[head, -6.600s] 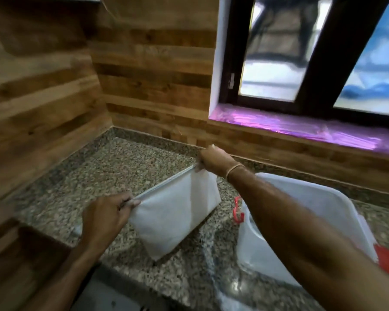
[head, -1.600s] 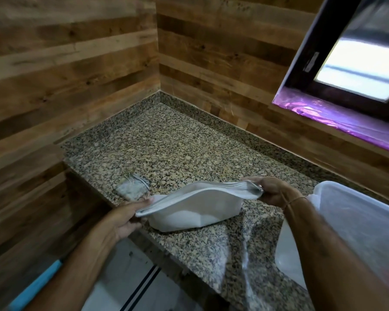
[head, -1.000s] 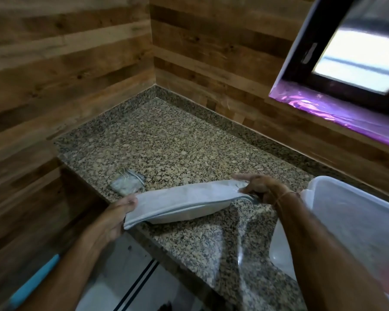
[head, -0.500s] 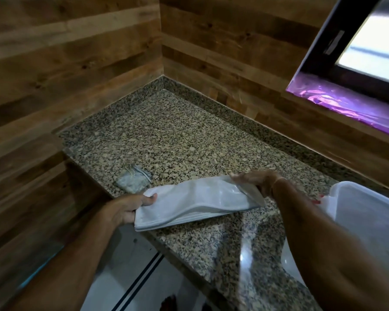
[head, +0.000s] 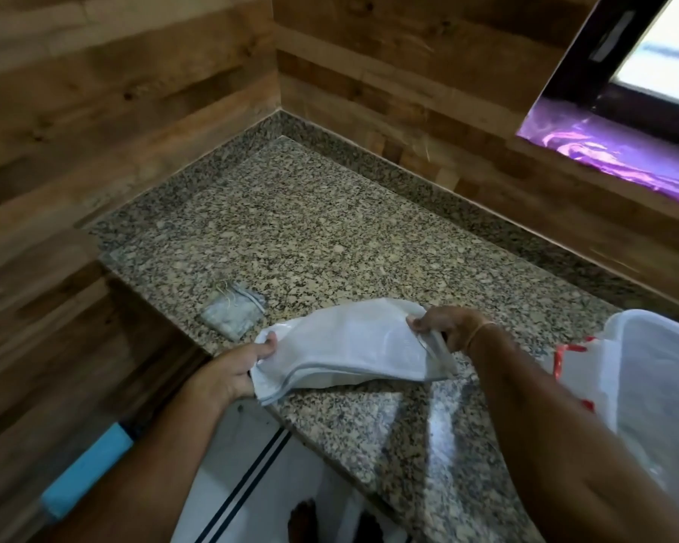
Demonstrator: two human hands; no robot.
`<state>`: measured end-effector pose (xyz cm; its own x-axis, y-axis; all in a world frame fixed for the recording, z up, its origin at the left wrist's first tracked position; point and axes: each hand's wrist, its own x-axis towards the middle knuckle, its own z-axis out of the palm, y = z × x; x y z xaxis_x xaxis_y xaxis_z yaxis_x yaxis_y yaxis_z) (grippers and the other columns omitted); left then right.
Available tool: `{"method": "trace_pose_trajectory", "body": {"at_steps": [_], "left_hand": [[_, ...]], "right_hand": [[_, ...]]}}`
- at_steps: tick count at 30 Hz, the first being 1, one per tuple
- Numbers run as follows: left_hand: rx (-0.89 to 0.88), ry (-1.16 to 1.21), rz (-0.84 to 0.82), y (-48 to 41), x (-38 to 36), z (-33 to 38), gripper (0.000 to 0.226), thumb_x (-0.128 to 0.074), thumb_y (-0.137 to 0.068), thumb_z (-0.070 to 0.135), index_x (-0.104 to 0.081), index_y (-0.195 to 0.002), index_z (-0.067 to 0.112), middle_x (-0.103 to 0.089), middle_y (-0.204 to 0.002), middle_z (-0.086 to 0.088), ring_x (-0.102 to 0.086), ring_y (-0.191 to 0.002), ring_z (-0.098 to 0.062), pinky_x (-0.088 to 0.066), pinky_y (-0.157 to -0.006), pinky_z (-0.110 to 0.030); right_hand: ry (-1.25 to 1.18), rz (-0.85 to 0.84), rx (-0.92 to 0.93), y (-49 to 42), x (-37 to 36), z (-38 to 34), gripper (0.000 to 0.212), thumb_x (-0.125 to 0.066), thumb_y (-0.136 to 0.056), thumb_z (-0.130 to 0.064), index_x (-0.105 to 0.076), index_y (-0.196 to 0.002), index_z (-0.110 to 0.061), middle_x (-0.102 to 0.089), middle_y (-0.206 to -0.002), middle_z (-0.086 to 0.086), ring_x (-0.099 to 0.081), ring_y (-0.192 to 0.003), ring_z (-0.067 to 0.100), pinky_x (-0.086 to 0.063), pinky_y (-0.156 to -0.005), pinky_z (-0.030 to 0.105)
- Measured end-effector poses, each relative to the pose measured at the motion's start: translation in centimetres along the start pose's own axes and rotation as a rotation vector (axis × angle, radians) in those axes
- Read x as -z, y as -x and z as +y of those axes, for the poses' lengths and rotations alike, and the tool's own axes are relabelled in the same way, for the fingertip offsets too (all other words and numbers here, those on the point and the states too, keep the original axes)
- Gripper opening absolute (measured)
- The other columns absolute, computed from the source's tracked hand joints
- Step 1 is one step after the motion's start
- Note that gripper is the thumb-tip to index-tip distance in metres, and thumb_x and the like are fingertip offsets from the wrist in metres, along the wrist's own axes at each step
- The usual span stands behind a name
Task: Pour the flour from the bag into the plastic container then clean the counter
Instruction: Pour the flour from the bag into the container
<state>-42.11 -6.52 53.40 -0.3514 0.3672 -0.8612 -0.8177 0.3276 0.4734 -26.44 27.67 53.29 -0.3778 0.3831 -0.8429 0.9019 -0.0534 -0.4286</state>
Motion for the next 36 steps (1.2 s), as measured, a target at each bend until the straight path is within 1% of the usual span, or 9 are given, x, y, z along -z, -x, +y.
{"method": "trace_pose_trajectory", "body": {"at_steps": [10, 15, 18, 23, 25, 28, 31, 33, 36], "left_hand": [[-0.04, 0.017, 0.057, 2.1, -2.1, 1.5, 0.027, -0.057, -0.105, 0.022, -0.057, -0.094, -0.003, -0.07, -0.077, -0.021, -0.062, -0.073, -0.037, -0.053, -0.032, -0.043], [-0.253, -0.067, -0.049, 8.1, -5.2, 7.1, 0.018, -0.054, -0.106, 0.021, -0.058, -0.103, 0.003, -0.074, -0.069, -0.017, -0.064, -0.074, -0.035, -0.055, -0.035, -0.041], [-0.386, -0.06, -0.178, 12.9, -9.5, 9.4, 0.017, -0.049, -0.107, 0.019, -0.059, -0.102, 0.008, -0.076, -0.066, -0.011, -0.073, -0.056, -0.025, -0.057, -0.039, -0.036], [-0.529, -0.026, -0.347, 18.3, -19.3, 8.5, 0.024, -0.054, -0.105, 0.025, -0.06, -0.119, 0.006, -0.076, -0.094, -0.012, -0.073, -0.078, -0.027, -0.059, -0.062, -0.045], [-0.567, -0.022, -0.388, 19.1, -23.5, 6.8, 0.029, -0.057, -0.104, 0.026, -0.058, -0.125, 0.006, -0.072, -0.103, -0.014, -0.068, -0.088, -0.03, -0.053, -0.069, -0.046], [-0.583, 0.005, -0.435, 19.8, -29.5, 2.9, 0.02, -0.057, -0.104, 0.024, -0.064, -0.11, 0.006, -0.075, -0.092, -0.015, -0.069, -0.084, -0.03, -0.056, -0.068, -0.046], [-0.652, 0.032, -0.432, 18.4, -34.0, -1.3, 0.012, -0.059, -0.103, 0.016, -0.069, -0.102, 0.011, -0.076, -0.101, -0.017, -0.074, -0.08, -0.028, -0.063, -0.06, -0.041], [-0.687, 0.044, -0.399, 17.3, -36.0, -4.2, 0.011, -0.06, -0.102, 0.013, -0.071, -0.102, 0.01, -0.078, -0.096, -0.014, -0.076, -0.078, -0.026, -0.063, -0.058, -0.037], [-0.776, 0.039, -0.388, 15.6, -37.7, -8.5, 0.015, -0.063, -0.101, 0.015, -0.069, -0.112, 0.007, -0.077, -0.106, -0.018, -0.074, -0.096, -0.034, -0.063, -0.079, -0.048]], "right_hand": [[-0.089, 0.082, 0.031, 1.7, -0.1, -0.3, 0.025, -0.067, -0.102, -0.025, -0.061, -0.09, -0.005, -0.064, -0.13, 0.022, -0.059, -0.127, 0.042, -0.048, -0.109, 0.058], [-0.229, 0.103, 0.206, 10.1, 5.6, -4.1, 0.033, -0.067, -0.103, -0.025, -0.059, -0.118, 0.003, -0.068, -0.125, 0.022, -0.064, -0.118, 0.039, -0.048, -0.109, 0.061], [-0.243, 0.21, 0.336, 17.8, 9.8, -4.5, 0.054, -0.072, -0.098, -0.034, -0.059, -0.128, 0.009, -0.069, -0.105, 0.02, -0.066, -0.1, 0.035, -0.055, -0.09, 0.046], [-0.46, 0.368, 0.459, 27.3, 16.6, 1.0, 0.01, -0.062, -0.103, -0.024, -0.066, -0.101, -0.014, -0.078, -0.074, 0.002, -0.076, -0.066, 0.018, -0.061, -0.051, 0.026], [-0.477, 0.397, 0.493, 28.7, 19.6, 4.2, 0.013, -0.065, -0.101, -0.025, -0.07, -0.103, -0.013, -0.079, -0.071, 0.001, -0.077, -0.063, 0.017, -0.065, -0.06, 0.031], [-0.449, 0.454, 0.467, 28.4, 24.8, 10.5, 0.043, -0.072, -0.097, -0.03, -0.065, -0.125, 0.001, -0.076, -0.096, 0.011, -0.074, -0.085, 0.027, -0.059, -0.099, 0.049], [-0.608, 0.35, 0.536, 26.9, 27.4, 17.1, 0.048, -0.081, -0.088, -0.029, -0.064, -0.126, -0.005, -0.08, -0.097, 0.013, -0.078, -0.085, 0.026, -0.064, -0.087, 0.045], [-0.64, 0.3, 0.573, 25.7, 27.7, 21.2, 0.086, -0.1, -0.061, -0.035, -0.064, -0.131, -0.001, -0.072, -0.111, 0.024, -0.07, -0.096, 0.036, -0.056, -0.095, 0.055], [-0.744, 0.328, 0.691, 23.7, 27.6, 25.5, 0.097, -0.102, -0.056, -0.039, -0.064, -0.134, 0.003, -0.064, -0.123, 0.032, -0.063, -0.099, 0.037, -0.052, -0.097, 0.058]]}}
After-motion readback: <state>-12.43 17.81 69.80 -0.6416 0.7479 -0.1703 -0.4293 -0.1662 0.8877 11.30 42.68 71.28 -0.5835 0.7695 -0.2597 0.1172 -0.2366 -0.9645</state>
